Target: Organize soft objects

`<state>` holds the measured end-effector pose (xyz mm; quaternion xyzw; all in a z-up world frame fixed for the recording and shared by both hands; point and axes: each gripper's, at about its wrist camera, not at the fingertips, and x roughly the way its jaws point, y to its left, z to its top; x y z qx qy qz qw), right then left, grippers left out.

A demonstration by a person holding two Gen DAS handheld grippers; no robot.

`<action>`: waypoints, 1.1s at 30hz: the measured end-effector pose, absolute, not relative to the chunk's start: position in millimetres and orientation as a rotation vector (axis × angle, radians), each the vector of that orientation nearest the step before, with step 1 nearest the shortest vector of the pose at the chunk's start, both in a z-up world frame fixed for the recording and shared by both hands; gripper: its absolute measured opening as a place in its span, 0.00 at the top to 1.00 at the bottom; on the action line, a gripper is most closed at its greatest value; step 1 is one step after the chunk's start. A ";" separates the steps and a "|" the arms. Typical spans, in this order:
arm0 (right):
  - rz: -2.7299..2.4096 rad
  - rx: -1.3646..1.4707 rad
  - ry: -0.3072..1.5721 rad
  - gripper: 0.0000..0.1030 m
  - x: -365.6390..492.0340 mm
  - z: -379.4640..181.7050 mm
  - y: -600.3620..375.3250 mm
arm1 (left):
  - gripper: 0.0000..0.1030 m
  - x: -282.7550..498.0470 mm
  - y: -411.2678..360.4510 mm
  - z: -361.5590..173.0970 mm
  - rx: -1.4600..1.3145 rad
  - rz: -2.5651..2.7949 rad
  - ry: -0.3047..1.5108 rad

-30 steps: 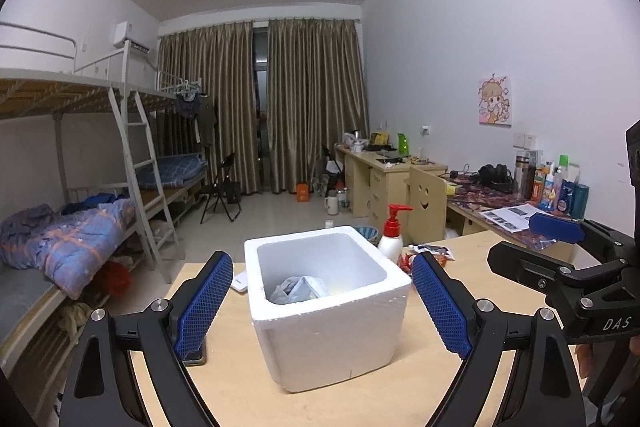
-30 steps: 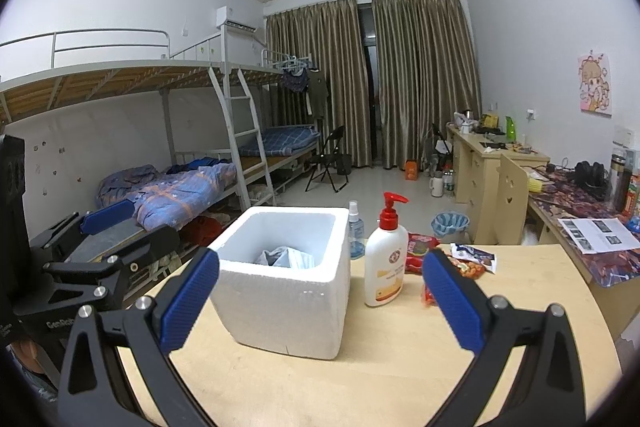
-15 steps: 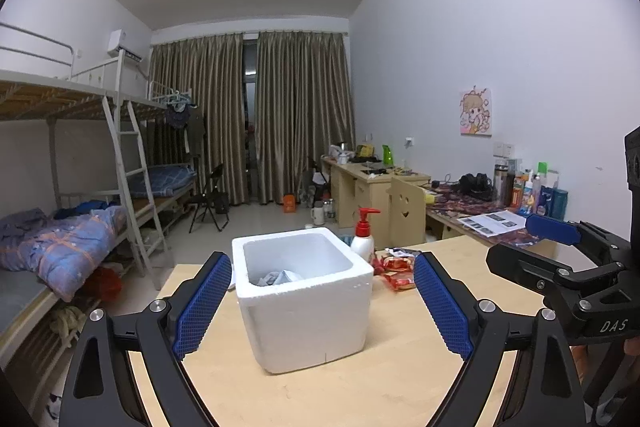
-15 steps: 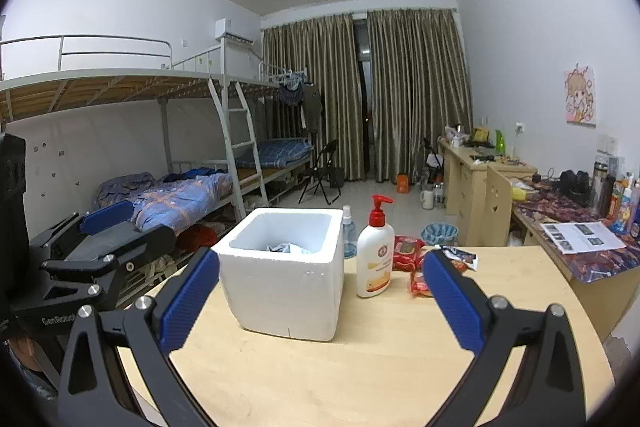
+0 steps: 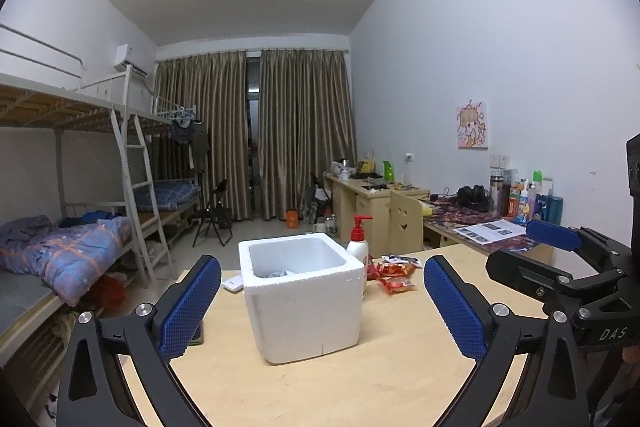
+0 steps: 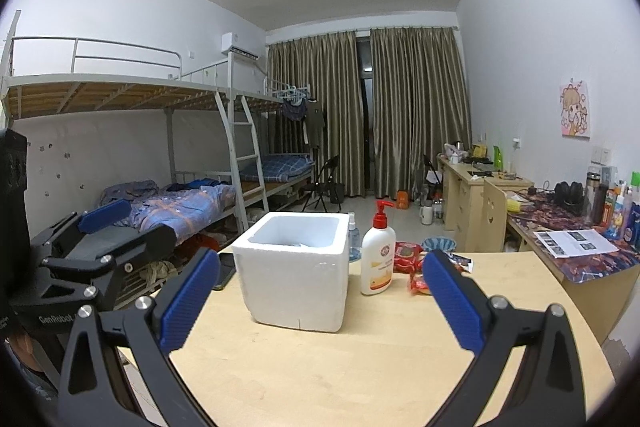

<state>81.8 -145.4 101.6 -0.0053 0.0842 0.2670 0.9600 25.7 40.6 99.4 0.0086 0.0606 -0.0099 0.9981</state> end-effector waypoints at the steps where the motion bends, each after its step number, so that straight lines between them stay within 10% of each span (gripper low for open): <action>1: 0.542 -0.012 0.168 0.00 79.4 100.3 -145.4 | 0.01 23.5 39.7 98.2 0.021 -0.016 0.120; 33: 0.548 0.004 0.191 0.00 39.5 39.2 -151.8 | 0.00 -2.8 24.4 37.4 0.002 -0.015 0.134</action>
